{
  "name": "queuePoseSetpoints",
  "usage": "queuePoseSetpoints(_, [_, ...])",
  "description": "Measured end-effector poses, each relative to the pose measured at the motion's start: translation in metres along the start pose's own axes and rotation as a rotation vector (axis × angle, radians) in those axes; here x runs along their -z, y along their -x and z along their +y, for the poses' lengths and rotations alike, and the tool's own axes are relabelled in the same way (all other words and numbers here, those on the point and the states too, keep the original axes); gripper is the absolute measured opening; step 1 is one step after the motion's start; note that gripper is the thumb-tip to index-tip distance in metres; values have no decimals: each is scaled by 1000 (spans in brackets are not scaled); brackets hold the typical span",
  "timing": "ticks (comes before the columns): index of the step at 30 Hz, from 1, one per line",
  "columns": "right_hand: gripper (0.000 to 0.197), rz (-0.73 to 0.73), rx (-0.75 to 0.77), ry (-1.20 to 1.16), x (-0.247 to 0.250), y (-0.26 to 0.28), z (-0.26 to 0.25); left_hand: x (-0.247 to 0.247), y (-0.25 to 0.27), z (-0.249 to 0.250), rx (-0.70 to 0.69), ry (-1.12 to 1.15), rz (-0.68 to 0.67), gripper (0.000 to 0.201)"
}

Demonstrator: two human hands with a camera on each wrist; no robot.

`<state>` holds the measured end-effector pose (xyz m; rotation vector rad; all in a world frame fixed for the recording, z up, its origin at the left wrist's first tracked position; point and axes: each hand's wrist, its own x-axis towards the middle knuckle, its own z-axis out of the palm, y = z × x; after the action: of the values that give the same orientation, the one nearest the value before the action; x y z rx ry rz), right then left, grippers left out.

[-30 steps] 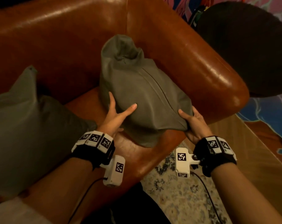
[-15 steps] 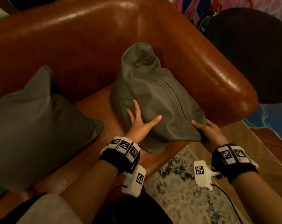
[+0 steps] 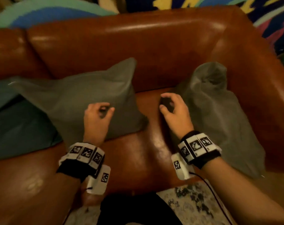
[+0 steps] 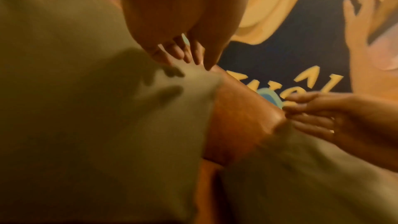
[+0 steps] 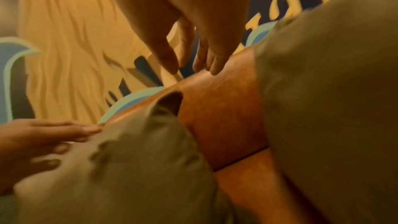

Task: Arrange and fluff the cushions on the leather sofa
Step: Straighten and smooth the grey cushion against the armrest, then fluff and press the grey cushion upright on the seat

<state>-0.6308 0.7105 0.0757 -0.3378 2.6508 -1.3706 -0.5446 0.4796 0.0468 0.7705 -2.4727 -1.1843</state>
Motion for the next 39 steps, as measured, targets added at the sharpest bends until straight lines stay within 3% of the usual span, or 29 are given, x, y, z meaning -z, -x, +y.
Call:
queuePoseSetpoints(3, [52, -172, -114, -63, -53, -32, -21, 67, -13, -56, 157, -13, 195, 35])
queuePoseSetpoints(5, [74, -202, -255, -174, -79, -49, -38, 96, -17, -88, 303, 87, 250, 55])
queuePoseSetpoints(8, [107, -243, -519, -357, -110, -69, -50, 114, -21, -116, 541, 169, 165, 87])
queuePoseSetpoints(10, [122, -235, -568, -434, -131, -83, -30, 115, -31, -123, 623, 347, 107, 101])
queuePoseSetpoints(13, [103, -194, -528, -479, -150, -91, 0, 109, -44, -123, 633, 533, 7, 91])
queuePoseSetpoints(16, [71, -81, -588, -496, -136, -64, -53, 106, -51, -117, 554, 524, 3, 77])
queuePoseSetpoints(19, [53, 13, -579, -492, -132, -60, -58, 107, -52, -118, 499, 526, 55, 57])
queuePoseSetpoints(21, [54, 87, -567, -526, -130, -62, -54, 103, -56, -117, 455, 524, 14, 40])
queuePoseSetpoints(22, [57, 113, -569, -534, -131, -65, -50, 99, -60, -117, 443, 509, -29, 41])
queuePoseSetpoints(25, [78, 157, -656, -455, -142, -77, -37, 84, -72, -118, 449, 438, -235, 68])
queuePoseSetpoints(27, [77, 171, -694, -374, -145, -86, -32, 78, -79, -120, 432, 425, -306, 82])
queuePoseSetpoints(29, [80, 146, -720, -390, -146, -91, -35, 78, -87, -123, 442, 417, -327, 90])
queuePoseSetpoints(35, [78, 172, -735, -508, -143, -97, -32, 91, -89, -116, 348, 301, -204, 61])
queuePoseSetpoints(37, [67, 150, -734, -524, -143, -96, -37, 91, -92, -116, 318, 285, -185, 63])
queuePoseSetpoints(39, [70, 120, -741, -518, -149, -95, -38, 90, -96, -121, 376, 273, -210, 74])
